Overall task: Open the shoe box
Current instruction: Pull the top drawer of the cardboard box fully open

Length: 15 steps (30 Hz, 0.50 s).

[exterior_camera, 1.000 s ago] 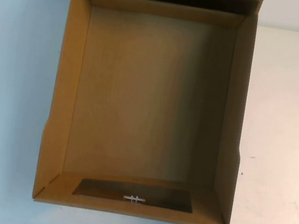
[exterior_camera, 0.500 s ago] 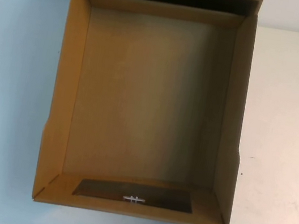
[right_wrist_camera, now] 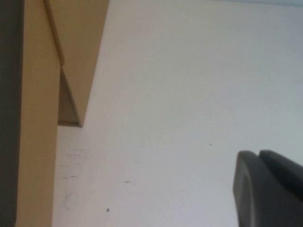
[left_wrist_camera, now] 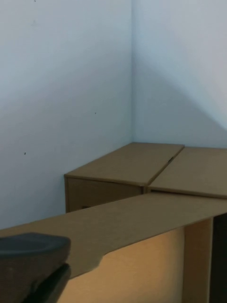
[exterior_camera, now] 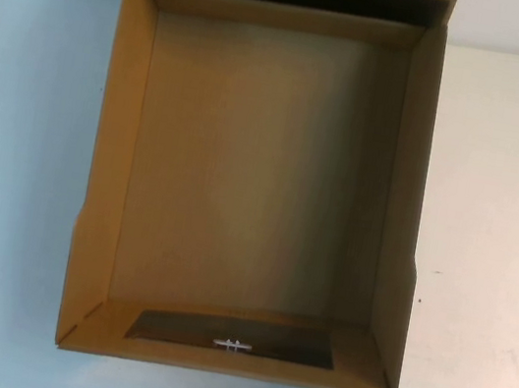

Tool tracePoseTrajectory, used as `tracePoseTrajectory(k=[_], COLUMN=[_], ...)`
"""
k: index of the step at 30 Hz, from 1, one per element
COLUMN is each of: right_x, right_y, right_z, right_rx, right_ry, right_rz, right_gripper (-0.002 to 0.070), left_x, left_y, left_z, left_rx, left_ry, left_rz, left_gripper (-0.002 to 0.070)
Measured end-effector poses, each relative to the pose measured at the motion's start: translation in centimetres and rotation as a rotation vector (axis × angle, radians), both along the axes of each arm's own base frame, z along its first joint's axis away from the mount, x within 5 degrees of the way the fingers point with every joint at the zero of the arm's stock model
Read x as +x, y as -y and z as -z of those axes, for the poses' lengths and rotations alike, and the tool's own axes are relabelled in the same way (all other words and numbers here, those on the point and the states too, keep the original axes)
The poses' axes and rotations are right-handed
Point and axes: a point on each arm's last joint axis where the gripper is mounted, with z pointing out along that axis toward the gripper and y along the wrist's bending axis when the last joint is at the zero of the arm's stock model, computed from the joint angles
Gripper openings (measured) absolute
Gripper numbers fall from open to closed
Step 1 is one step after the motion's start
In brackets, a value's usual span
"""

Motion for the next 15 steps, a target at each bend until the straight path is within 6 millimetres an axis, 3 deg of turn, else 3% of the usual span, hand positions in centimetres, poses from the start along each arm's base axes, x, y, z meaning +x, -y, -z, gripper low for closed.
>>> tracePoseTrajectory(k=[15], right_x=[0.1], right_y=[-0.5], right_z=[-0.18], right_rx=[0.067], right_ry=[0.023], right_rz=[-0.024], right_gripper=[-0.0013], left_x=[0.0], left_y=[0.01], left_z=[0.01], left_rx=[0.0], left_ry=[-0.001], left_rz=[0.001], left_gripper=[-0.0004])
